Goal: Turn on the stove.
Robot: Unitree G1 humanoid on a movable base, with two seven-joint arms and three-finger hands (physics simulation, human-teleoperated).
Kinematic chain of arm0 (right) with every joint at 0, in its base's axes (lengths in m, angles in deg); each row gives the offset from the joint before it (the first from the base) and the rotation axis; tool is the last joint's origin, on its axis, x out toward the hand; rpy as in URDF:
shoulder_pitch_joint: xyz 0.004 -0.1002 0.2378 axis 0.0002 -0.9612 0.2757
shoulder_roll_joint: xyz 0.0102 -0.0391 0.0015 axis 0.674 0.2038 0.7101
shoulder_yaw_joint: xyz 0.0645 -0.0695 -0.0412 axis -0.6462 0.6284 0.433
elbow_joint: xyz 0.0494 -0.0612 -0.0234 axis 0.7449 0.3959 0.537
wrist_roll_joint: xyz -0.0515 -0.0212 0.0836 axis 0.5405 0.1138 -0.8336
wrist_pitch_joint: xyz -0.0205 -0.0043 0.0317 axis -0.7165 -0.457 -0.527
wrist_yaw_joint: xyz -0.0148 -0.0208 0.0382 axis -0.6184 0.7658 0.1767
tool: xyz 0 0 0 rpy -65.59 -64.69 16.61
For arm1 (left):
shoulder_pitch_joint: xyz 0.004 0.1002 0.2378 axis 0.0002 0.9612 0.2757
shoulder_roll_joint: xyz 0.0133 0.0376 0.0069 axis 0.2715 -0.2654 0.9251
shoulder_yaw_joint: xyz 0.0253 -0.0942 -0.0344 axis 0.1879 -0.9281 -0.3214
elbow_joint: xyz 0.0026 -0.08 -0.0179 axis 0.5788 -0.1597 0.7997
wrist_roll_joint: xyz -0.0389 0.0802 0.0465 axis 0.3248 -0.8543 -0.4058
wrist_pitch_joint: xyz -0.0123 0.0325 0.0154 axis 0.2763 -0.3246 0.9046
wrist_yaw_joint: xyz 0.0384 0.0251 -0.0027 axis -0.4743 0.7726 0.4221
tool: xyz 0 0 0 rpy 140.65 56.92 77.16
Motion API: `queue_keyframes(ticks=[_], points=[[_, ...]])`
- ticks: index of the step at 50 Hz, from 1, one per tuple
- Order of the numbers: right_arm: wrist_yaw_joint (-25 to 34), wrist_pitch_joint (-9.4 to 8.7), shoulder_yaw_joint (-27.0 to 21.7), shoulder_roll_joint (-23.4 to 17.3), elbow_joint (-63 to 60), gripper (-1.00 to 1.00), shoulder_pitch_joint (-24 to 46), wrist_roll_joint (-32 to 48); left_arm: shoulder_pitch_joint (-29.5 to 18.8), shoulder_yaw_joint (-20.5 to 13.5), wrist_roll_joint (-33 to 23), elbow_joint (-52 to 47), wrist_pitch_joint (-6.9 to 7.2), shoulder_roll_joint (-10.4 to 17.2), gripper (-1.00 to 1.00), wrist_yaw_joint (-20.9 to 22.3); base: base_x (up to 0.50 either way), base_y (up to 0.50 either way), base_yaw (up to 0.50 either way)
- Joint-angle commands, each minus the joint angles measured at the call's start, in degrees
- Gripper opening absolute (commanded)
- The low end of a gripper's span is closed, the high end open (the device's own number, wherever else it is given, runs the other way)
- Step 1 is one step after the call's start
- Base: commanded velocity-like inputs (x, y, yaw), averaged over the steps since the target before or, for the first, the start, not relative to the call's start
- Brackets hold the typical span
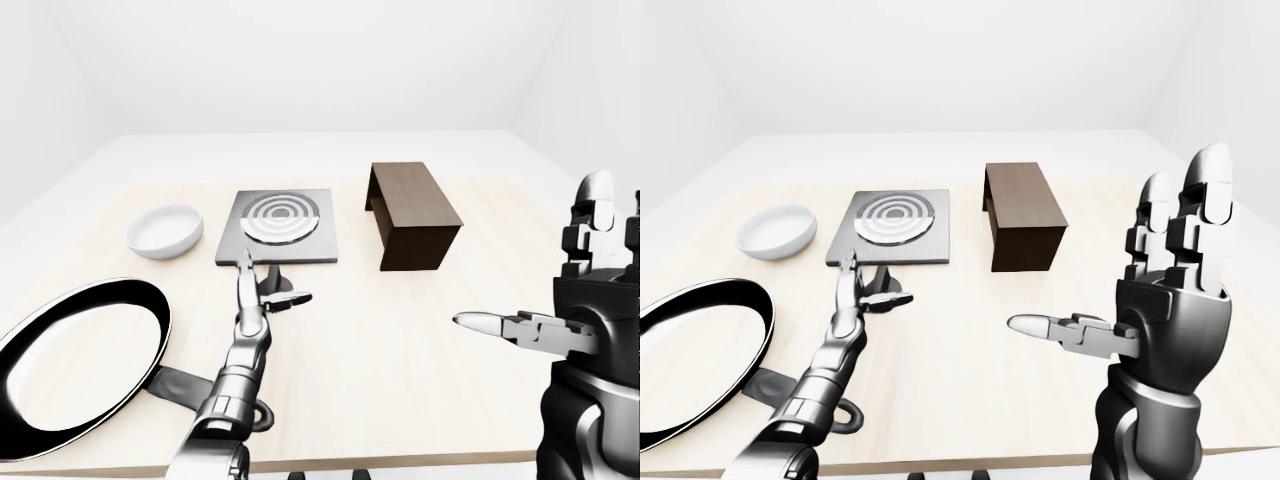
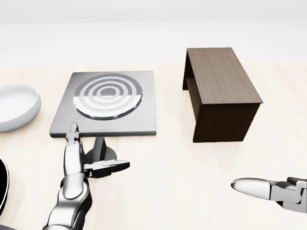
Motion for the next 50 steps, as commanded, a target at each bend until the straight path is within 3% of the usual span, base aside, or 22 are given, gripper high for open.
queue_keyframes(ticks=[1,7,13,17,24,26,33,35,37,45,48,50], points=[[0.6,0.0,1.5,0.5,2.2,1.0,-0.2,0.0,0.8,-1.8,2.3,5.2,0.0,1.6,1.0,-5.6,0.0,0.0,0.0],[0.6,0.0,1.5,0.5,2.2,1.0,-0.3,0.0,2.2,-2.4,2.4,1.6,0.0,2.1,1.0,-9.1,0.0,0.0,0.0],[0.5,0.0,1.8,0.6,2.0,1.0,-0.3,0.1,7.2,-1.3,-2.1,-13.2,0.0,2.5,1.0,-13.1,0.0,0.0,0.0],[0.4,0.0,1.9,0.6,1.7,1.0,-0.2,0.2,11.7,-0.7,-5.4,-27.5,0.0,1.8,1.0,-13.2,0.0,0.0,0.0],[0.4,0.0,1.8,0.5,1.5,1.0,-0.2,0.1,16.8,-0.6,-7.6,-40.7,0.03,0.5,1.0,-11.7,0.0,0.0,0.0],[0.4,0.0,1.9,0.5,1.6,1.0,-0.1,0.2,19.4,-0.2,-8.9,-48.9,2.75,0.2,1.0,-10.9,0.0,0.0,0.0],[0.4,0.0,1.7,0.5,1.1,1.0,0.1,0.0,22.4,-0.1,-11.1,-63.2,9.53,-0.7,1.0,-8.5,0.0,0.0,0.0],[0.5,0.0,1.6,0.5,1.3,1.0,-0.1,-0.1,22.6,-0.4,-11.0,-63.4,9.28,-0.7,1.0,-8.3,0.0,0.0,0.0],[0.5,0.0,1.5,0.5,1.2,1.0,0.0,-0.1,22.5,-0.8,-10.7,-61.9,7.88,-0.6,1.0,-8.5,0.0,0.0,0.0],[0.6,0.0,1.6,0.5,1.8,1.0,-0.1,0.0,22.6,-1.1,-10.7,-63.7,8.56,-0.5,1.0,-8.5,0.0,0.0,0.0],[0.6,0.0,1.6,0.5,1.8,1.0,-0.2,0.0,22.8,-1.2,-10.8,-63.2,7.63,-0.5,1.0,-8.6,0.0,0.0,0.0],[0.6,0.0,1.7,0.5,1.8,1.0,-0.2,0.0,23.0,-1.3,-10.8,-64.3,8.36,-0.5,1.0,-8.5,0.0,0.0,0.0]])
